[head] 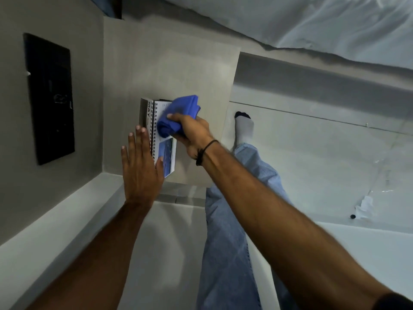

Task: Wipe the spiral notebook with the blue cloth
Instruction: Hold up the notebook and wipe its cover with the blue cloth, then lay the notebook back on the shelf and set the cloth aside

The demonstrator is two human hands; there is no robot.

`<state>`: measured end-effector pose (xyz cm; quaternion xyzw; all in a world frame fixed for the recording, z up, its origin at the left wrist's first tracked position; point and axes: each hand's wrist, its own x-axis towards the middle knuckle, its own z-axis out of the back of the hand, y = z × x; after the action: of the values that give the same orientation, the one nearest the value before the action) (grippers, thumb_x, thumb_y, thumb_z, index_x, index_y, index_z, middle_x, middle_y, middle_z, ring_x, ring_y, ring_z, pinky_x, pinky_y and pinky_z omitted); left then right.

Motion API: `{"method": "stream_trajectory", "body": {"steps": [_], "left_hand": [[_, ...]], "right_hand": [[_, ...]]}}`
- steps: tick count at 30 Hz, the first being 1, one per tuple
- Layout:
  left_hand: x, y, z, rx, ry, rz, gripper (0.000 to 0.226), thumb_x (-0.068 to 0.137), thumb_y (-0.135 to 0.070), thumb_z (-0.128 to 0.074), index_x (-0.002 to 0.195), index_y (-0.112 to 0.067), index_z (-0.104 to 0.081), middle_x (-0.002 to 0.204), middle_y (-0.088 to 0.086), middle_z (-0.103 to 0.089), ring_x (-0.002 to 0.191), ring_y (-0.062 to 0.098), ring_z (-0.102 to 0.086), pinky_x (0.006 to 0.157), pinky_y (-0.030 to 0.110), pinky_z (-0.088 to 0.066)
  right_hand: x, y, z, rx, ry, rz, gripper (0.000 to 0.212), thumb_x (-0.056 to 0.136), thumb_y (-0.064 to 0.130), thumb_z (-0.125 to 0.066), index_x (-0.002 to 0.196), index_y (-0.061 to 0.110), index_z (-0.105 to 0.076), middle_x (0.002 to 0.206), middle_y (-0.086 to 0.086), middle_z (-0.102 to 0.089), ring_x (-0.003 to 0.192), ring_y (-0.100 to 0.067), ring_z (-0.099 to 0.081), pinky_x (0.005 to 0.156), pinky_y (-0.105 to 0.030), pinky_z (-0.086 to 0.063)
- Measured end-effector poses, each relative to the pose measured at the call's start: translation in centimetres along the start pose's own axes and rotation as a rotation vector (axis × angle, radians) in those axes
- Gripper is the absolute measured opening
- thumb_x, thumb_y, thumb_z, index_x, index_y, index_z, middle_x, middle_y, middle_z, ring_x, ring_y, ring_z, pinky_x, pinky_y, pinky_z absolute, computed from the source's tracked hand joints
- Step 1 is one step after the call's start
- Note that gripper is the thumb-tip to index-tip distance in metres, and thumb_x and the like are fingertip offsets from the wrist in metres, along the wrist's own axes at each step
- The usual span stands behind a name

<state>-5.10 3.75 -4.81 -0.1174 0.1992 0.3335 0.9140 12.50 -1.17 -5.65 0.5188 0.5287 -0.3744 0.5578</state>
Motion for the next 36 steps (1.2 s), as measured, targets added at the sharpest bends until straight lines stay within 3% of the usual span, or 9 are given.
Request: {"method": "stream_trajectory", "body": {"steps": [5, 10, 15, 19, 22, 26, 30, 34, 36], "left_hand": [[0.1, -0.2, 0.1, -0.028, 0.001, 0.027, 0.089, 0.101, -0.044, -0.046, 0.165, -0.012, 0.007, 0.175, 0.014, -0.009, 0.161, 0.034, -0.015, 0.128, 0.056, -0.023], [0.0, -0.2, 0.2, -0.045, -0.047, 0.017, 0.088, 0.099, -0.039, -0.054, 0.165, -0.008, -0.005, 0.172, 0.018, -0.018, 0.158, 0.038, -0.025, 0.124, 0.058, -0.031], [-0.1, -0.5, 0.9, -0.023, -0.034, 0.036, 0.092, 0.093, -0.035, -0.065, 0.165, -0.007, -0.014, 0.172, 0.019, -0.019, 0.157, 0.04, -0.026, 0.123, 0.06, -0.033], [0.0, -0.9, 0.9, -0.037, 0.014, 0.104, 0.098, 0.092, -0.04, -0.067, 0.166, -0.014, -0.008, 0.174, 0.017, -0.014, 0.16, 0.038, -0.02, 0.125, 0.058, -0.029], [-0.3, -1.3, 0.9, -0.016, -0.034, 0.143, 0.095, 0.09, -0.043, -0.069, 0.165, -0.016, -0.018, 0.172, 0.019, -0.021, 0.157, 0.04, -0.027, 0.124, 0.057, -0.031], [-0.8, -1.7, 1.1, -0.093, -0.064, 0.238, 0.088, 0.092, -0.053, -0.062, 0.163, -0.015, -0.029, 0.17, 0.021, -0.025, 0.156, 0.041, -0.029, 0.123, 0.06, -0.031], [-2.7, -3.9, 2.1, -0.634, -0.086, 0.632, 0.087, 0.098, -0.055, -0.051, 0.164, -0.008, -0.023, 0.173, 0.015, -0.016, 0.162, 0.031, -0.015, 0.129, 0.046, -0.017], [-2.6, -6.5, 3.1, -1.264, -0.276, 1.46, 0.06, 0.109, -0.033, -0.042, 0.157, 0.002, -0.036, 0.164, 0.022, -0.038, 0.152, 0.034, -0.037, 0.123, 0.034, -0.026], [-2.0, -7.1, 3.4, -1.584, -0.276, 1.718, 0.052, 0.11, -0.03, -0.037, 0.15, 0.001, -0.047, 0.157, 0.02, -0.048, 0.143, 0.034, -0.048, 0.116, 0.034, -0.036]], "right_hand": [[0.1, 0.7, -1.0, -0.387, -0.141, -0.016, 0.04, 0.082, 0.011, -0.079, 0.115, 0.008, -0.057, 0.118, -0.015, -0.068, 0.106, -0.032, -0.07, 0.09, -0.046, -0.062], [-0.9, 6.6, -1.7, -0.266, 0.137, -0.105, 0.01, 0.088, 0.002, -0.064, 0.096, 0.007, -0.067, 0.088, -0.01, -0.07, 0.065, -0.015, -0.069, 0.047, -0.023, -0.059], [0.3, 11.7, -0.4, -0.741, 0.018, 0.198, 0.036, 0.083, 0.0, -0.067, 0.117, 0.009, -0.06, 0.115, -0.016, -0.068, 0.096, -0.028, -0.066, 0.087, -0.047, -0.06], [2.5, 15.9, -2.1, -1.133, 0.151, 0.201, 0.054, 0.084, -0.003, -0.064, 0.134, 0.018, -0.055, 0.124, -0.01, -0.062, 0.108, -0.028, -0.061, 0.077, -0.043, -0.06], [4.6, 18.1, -4.3, -1.388, 0.224, 0.162, 0.059, 0.084, 0.0, -0.064, 0.139, 0.022, -0.054, 0.137, -0.013, -0.059, 0.121, -0.034, -0.06, 0.092, -0.051, -0.058], [5.7, 19.9, -6.4, -1.779, -0.007, 0.42, 0.062, 0.084, 0.019, -0.07, 0.143, 0.017, -0.049, 0.144, -0.015, -0.056, 0.128, -0.036, -0.057, 0.102, -0.047, -0.053], [2.5, 19.3, -6.5, -1.712, -0.075, 0.857, 0.053, 0.083, 0.03, -0.063, 0.133, 0.014, -0.059, 0.132, -0.017, -0.066, 0.12, -0.037, -0.062, 0.1, -0.044, -0.052], [-1.1, 14.2, -7.0, -1.717, 0.233, 0.443, 0.037, 0.094, 0.04, -0.058, 0.097, 0.006, -0.07, 0.101, -0.018, -0.071, 0.098, -0.033, -0.064, 0.09, -0.04, -0.051], [-2.1, 11.8, -6.6, -1.74, 0.331, 0.307, 0.039, 0.096, 0.047, -0.056, 0.093, 0.009, -0.068, 0.099, -0.015, -0.066, 0.095, -0.03, -0.059, 0.088, -0.038, -0.047]]}}
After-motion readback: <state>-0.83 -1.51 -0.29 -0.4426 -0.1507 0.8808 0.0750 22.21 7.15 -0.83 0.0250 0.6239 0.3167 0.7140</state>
